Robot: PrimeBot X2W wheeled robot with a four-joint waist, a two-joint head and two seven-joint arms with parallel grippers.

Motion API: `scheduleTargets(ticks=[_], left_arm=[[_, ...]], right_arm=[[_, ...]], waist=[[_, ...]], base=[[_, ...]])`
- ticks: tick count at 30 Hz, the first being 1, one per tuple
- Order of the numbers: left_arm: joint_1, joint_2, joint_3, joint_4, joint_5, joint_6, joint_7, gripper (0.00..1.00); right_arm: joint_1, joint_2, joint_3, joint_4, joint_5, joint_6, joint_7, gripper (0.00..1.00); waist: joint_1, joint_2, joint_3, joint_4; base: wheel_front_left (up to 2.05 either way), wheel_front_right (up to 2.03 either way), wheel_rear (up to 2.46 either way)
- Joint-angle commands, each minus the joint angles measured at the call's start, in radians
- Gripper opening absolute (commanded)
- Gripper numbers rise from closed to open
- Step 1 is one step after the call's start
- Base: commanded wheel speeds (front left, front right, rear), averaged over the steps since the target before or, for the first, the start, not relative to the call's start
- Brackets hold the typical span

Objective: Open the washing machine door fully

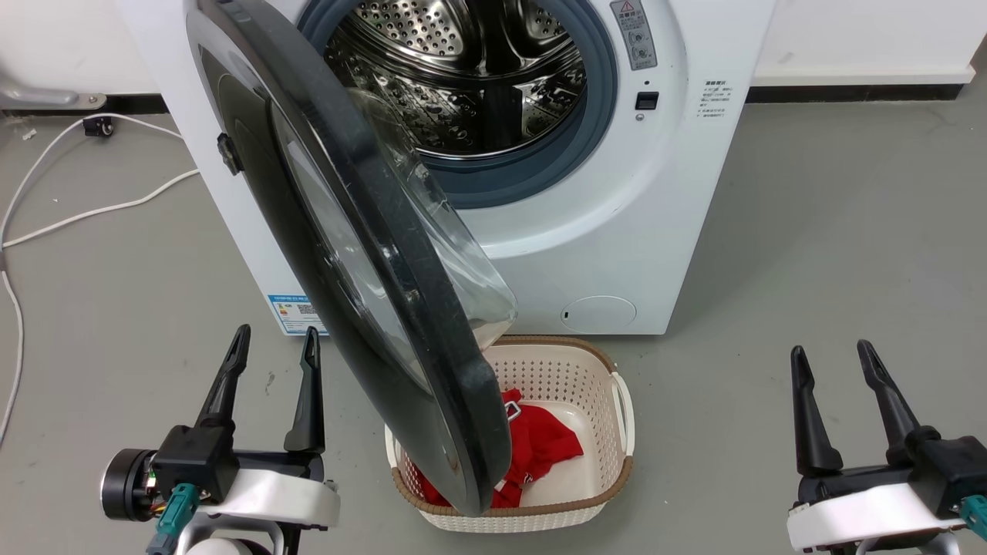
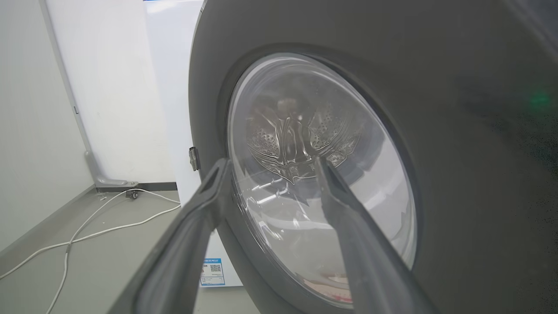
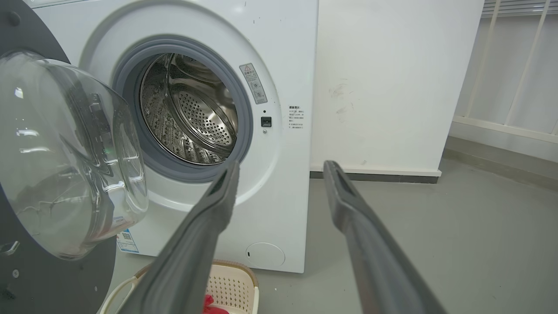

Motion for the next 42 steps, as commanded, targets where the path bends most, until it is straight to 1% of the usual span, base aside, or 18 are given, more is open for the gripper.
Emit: scheduleTargets(ticks=[1,9,10,11,16,20,25,29,33,36,39,40,42], left_arm=[[-0.006,0.000,0.001,-0.002,0.006,-0.002,-0.002,1.00],[-0.008,-0.001,-0.001,-0.010,0.008,-0.004,-0.002,1.00],[-0.008,-0.001,-0.001,-0.011,0.008,-0.004,-0.002,0.58],[-0.010,-0.001,-0.004,-0.017,0.003,-0.006,-0.002,0.00],[-0.013,-0.001,-0.005,-0.037,-0.009,-0.010,-0.002,0.00],[-0.032,0.000,0.009,-0.113,-0.020,-0.011,-0.002,0.00],[-0.068,-0.001,0.016,-0.294,-0.008,-0.007,-0.002,0.00],[-0.103,-0.001,-0.007,-0.454,0.011,-0.008,-0.002,0.00],[-0.135,0.003,-0.071,-0.577,0.032,-0.013,-0.002,0.00],[-0.142,0.017,-0.156,-0.630,0.033,-0.018,-0.002,0.00],[-0.114,0.035,-0.259,-0.622,0.022,-0.019,-0.001,0.00],[-0.114,0.035,-0.259,-0.622,0.022,-0.019,-0.001,0.00],[-0.091,0.054,-0.329,-0.592,0.009,-0.019,-0.001,0.00]], right_arm=[[-0.016,0.001,0.001,0.005,0.003,-0.001,-0.001,1.00],[-0.023,0.001,0.001,0.007,0.010,-0.001,-0.001,1.00],[-0.024,0.001,0.001,0.007,0.011,-0.001,-0.001,1.00],[-0.024,0.001,0.001,0.007,0.012,-0.001,-0.001,1.00],[-0.027,0.001,-0.001,0.011,0.025,-0.001,-0.001,1.00],[-0.032,0.001,-0.003,0.015,0.031,-0.001,-0.001,1.00],[-0.037,0.002,-0.007,0.021,0.035,-0.001,-0.001,1.00],[-0.039,0.002,-0.007,0.027,0.039,-0.001,-0.001,1.00],[-0.042,0.001,-0.004,0.032,0.046,-0.001,-0.001,1.00],[-0.045,0.001,-0.001,0.037,0.052,-0.001,-0.001,1.00],[-0.044,0.001,0.004,0.045,0.056,-0.001,-0.001,1.00],[-0.044,0.001,0.004,0.045,0.056,-0.001,-0.001,1.00],[-0.044,0.002,0.006,0.049,0.059,-0.001,-0.001,1.00]], waist=[[0.0001,-0.0001,0.001,0.000],[0.0001,-0.0001,0.003,0.001],[0.0001,-0.0001,0.003,0.001],[0.0001,-0.0001,0.003,0.001],[0.0001,-0.0001,0.007,0.002],[0.0001,-0.0001,0.011,0.004],[0.0001,-0.0001,0.012,0.009],[0.0001,-0.0001,0.012,0.012],[0.0001,-0.0001,0.013,0.010],[0.0001,-0.0001,0.014,0.006],[0.0001,-0.0001,0.011,-0.001],[0.0001,-0.0001,0.011,-0.001],[0.0001,-0.0001,0.010,-0.004]], base=[[0.00,0.00,0.00],[0.00,0.00,0.00],[0.00,0.00,0.00],[0.00,0.00,0.00],[0.00,0.00,0.00],[0.00,0.00,0.00],[0.00,0.00,0.00],[0.00,0.00,0.00],[0.00,0.00,0.00],[0.00,0.00,0.00],[0.00,0.00,0.00],[0.00,0.00,0.00],[0.00,0.00,0.00]])
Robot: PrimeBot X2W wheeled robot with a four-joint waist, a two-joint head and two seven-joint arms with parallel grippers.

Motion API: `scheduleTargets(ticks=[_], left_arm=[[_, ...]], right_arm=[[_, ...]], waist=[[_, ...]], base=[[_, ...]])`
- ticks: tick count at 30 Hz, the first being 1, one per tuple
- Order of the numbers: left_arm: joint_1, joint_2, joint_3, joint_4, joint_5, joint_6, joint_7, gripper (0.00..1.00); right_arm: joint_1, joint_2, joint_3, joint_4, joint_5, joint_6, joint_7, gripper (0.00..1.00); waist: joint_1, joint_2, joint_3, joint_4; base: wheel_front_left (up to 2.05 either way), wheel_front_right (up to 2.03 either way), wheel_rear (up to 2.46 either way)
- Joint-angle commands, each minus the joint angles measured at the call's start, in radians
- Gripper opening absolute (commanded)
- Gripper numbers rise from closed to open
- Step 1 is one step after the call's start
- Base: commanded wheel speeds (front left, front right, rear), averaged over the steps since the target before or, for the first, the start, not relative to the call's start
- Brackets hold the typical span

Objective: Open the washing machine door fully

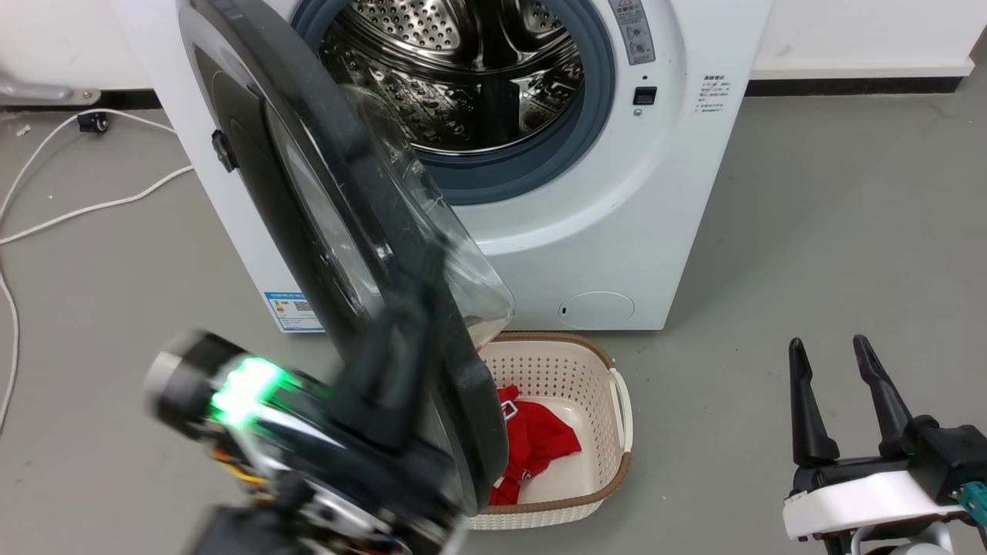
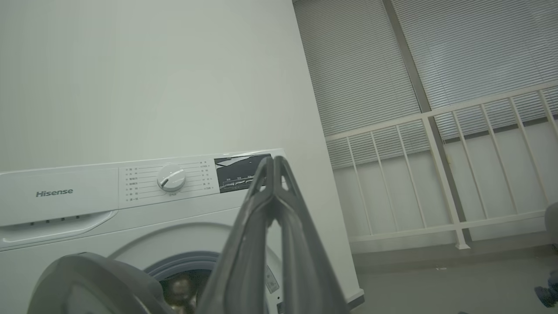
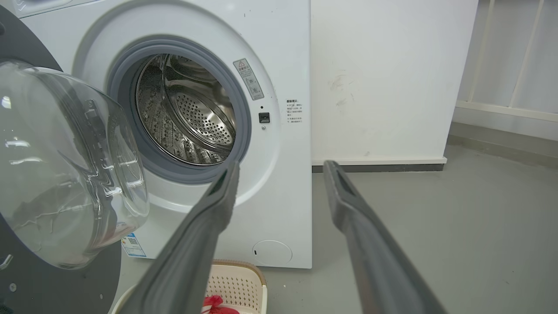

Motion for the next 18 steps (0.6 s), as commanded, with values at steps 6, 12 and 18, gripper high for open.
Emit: scheduleTargets(ticks=[6,12,18], left_arm=[[0.125,0.041,-0.120,0.162,-0.031,-0.001,-0.001,0.00],[0.174,0.070,-0.205,0.335,-0.076,-0.001,0.049,0.00],[0.146,0.062,-0.224,0.465,-0.108,-0.001,0.056,0.00]], right_arm=[[0.000,0.002,-0.001,0.015,0.011,-0.001,-0.001,1.00],[0.002,0.001,0.010,0.031,0.014,-0.001,-0.001,1.00],[-0.009,0.001,0.025,0.048,0.016,-0.001,-0.001,1.00]], waist=[[-0.0001,-0.0001,-0.006,-0.006],[-0.0001,-0.0001,-0.001,-0.003],[-0.0001,-0.0001,0.006,-0.008]], base=[[0.00,0.00,0.00],[0.00,0.00,0.00],[0.00,0.00,0.00]])
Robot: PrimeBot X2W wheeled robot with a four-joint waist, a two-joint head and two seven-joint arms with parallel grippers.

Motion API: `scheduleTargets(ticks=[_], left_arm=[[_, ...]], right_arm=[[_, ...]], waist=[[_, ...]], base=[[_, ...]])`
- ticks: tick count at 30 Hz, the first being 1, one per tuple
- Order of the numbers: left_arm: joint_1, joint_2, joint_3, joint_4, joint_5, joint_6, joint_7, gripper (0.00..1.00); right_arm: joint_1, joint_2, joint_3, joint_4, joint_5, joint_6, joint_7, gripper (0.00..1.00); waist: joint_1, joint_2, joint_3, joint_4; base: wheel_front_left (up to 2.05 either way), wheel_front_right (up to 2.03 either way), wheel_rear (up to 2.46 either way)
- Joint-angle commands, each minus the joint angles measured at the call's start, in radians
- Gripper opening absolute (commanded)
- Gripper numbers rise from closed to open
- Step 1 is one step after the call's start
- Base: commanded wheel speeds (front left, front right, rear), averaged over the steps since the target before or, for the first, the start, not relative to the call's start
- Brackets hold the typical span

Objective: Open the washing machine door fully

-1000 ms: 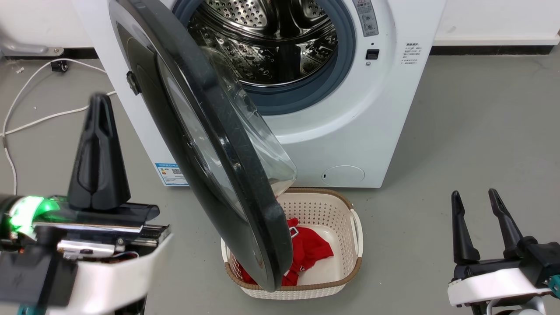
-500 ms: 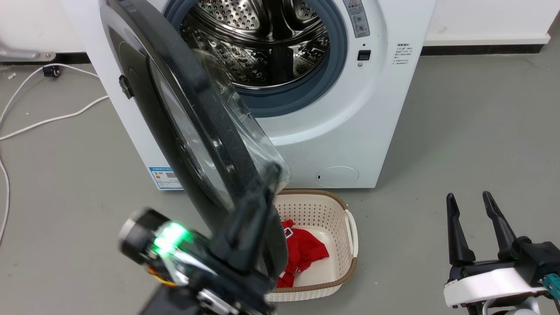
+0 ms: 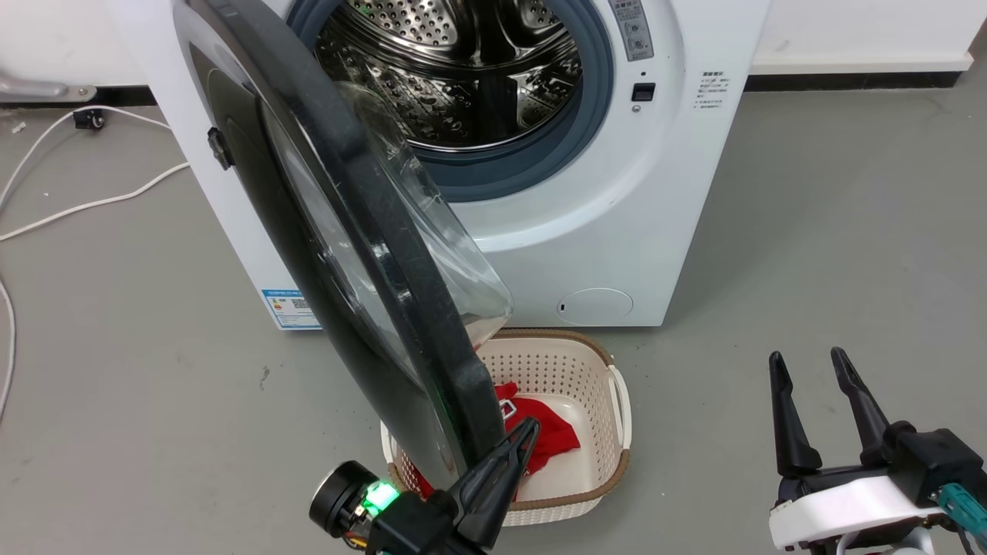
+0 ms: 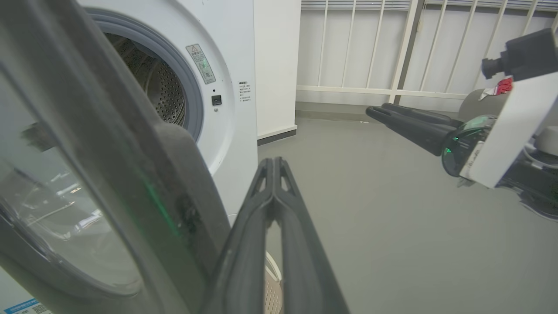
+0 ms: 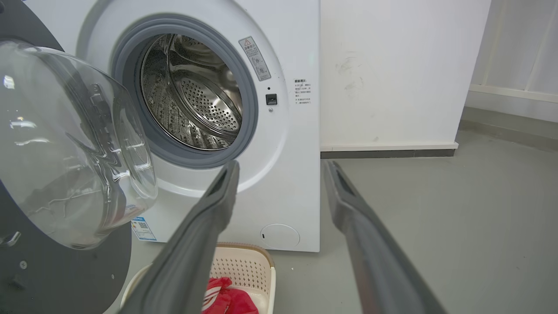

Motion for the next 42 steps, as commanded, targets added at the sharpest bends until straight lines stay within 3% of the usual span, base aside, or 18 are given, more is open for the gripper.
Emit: scheduleTargets(ticks=[1,13,29,37,42], left_arm=[[-0.020,-0.009,0.002,0.016,-0.006,0.001,-0.010,0.00],[-0.051,-0.025,0.056,0.157,-0.040,0.033,-0.049,0.00],[0.104,-0.003,0.078,0.016,0.009,0.108,-0.062,0.00],[0.143,0.011,0.083,-0.015,0.022,0.097,-0.061,0.00],[0.104,0.018,0.076,0.007,0.015,0.065,-0.062,0.00]], right_arm=[[-0.009,0.001,0.001,0.005,0.006,-0.001,-0.001,1.00],[-0.004,0.001,0.031,0.048,0.017,-0.001,0.002,1.00],[0.005,0.001,0.028,0.072,0.030,-0.001,0.016,1.00],[-0.009,0.001,0.029,0.068,0.033,-0.001,0.030,1.00],[-0.019,0.001,0.035,0.070,0.034,-0.001,0.034,1.00]], waist=[[-0.0001,0.0000,0.002,-0.003],[-0.0001,0.0000,-0.002,-0.027],[-0.0001,0.0000,-0.003,0.067],[-0.0001,0.0000,0.000,0.158],[-0.0001,0.0000,0.001,0.150]], base=[[0.00,0.00,0.00],[0.00,0.00,0.00],[0.00,0.00,0.00],[0.00,0.00,0.00],[0.00,0.00,0.00]])
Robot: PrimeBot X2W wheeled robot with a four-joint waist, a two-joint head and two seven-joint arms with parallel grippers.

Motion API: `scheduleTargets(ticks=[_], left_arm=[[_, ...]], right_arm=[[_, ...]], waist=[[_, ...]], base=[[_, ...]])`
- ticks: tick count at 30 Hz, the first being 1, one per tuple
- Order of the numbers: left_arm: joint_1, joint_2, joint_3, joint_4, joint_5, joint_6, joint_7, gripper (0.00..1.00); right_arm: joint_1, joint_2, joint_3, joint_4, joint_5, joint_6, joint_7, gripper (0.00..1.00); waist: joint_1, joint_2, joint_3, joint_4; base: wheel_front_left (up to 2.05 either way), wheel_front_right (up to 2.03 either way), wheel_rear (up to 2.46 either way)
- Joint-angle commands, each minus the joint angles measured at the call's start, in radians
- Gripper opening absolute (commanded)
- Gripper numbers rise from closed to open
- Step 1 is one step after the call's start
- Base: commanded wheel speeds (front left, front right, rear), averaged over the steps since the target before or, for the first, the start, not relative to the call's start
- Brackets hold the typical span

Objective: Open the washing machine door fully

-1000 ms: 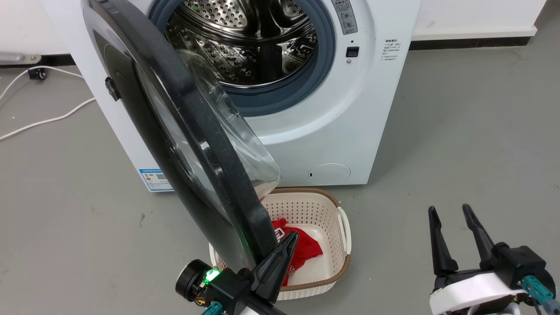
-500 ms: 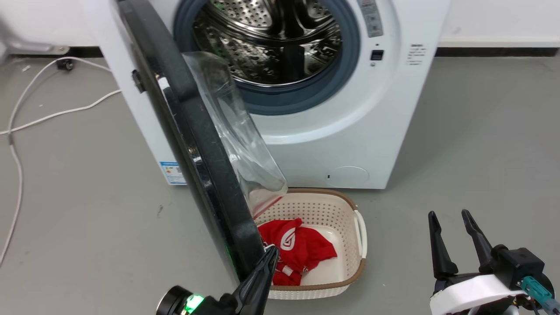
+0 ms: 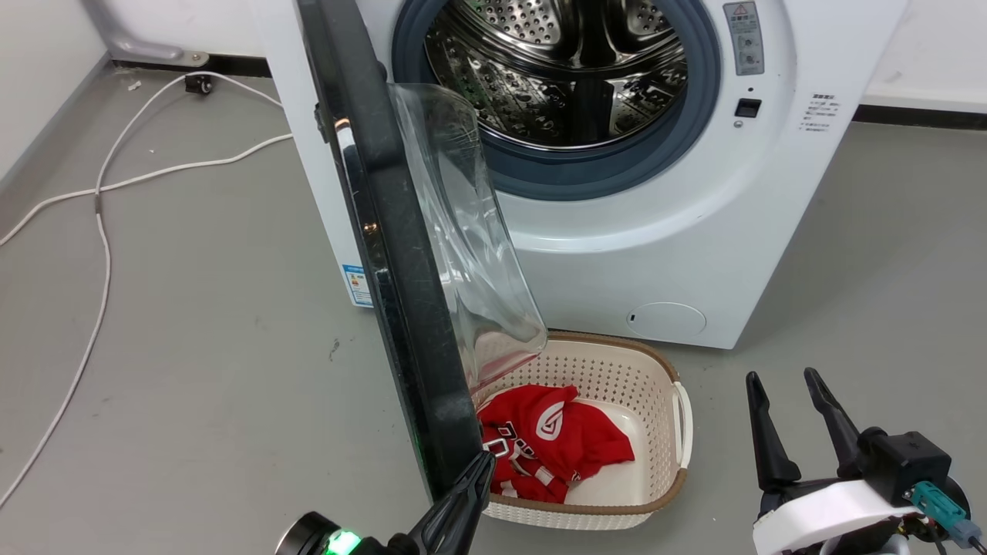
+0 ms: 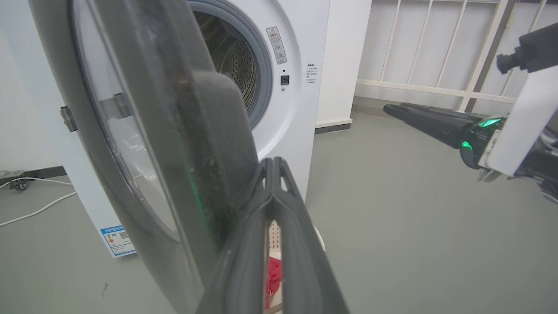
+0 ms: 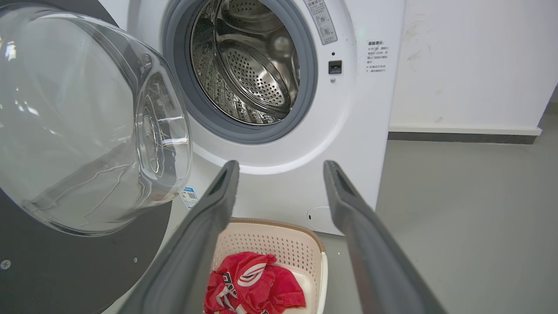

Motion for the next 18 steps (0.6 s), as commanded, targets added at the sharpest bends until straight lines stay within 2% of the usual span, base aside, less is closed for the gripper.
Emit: scheduleTargets(ticks=[1,10,18], left_arm=[[-0.026,0.006,0.004,0.012,-0.008,-0.007,-0.001,0.00],[-0.068,-0.005,0.012,0.021,-0.012,-0.024,-0.002,0.00],[-0.049,-0.017,0.011,0.010,-0.017,-0.030,-0.002,0.00]], right_arm=[[-0.015,0.001,-0.002,0.002,-0.001,-0.001,0.000,1.00],[-0.011,0.001,-0.005,0.011,0.011,-0.001,0.000,1.00],[-0.014,0.001,-0.005,0.024,0.022,-0.001,-0.007,1.00]], waist=[[0.0000,-0.0001,0.000,-0.010],[0.0000,-0.0001,0.008,-0.043],[0.0000,-0.0001,0.004,-0.030]], base=[[0.00,0.00,0.00],[0.00,0.00,0.00],[0.00,0.00,0.00]])
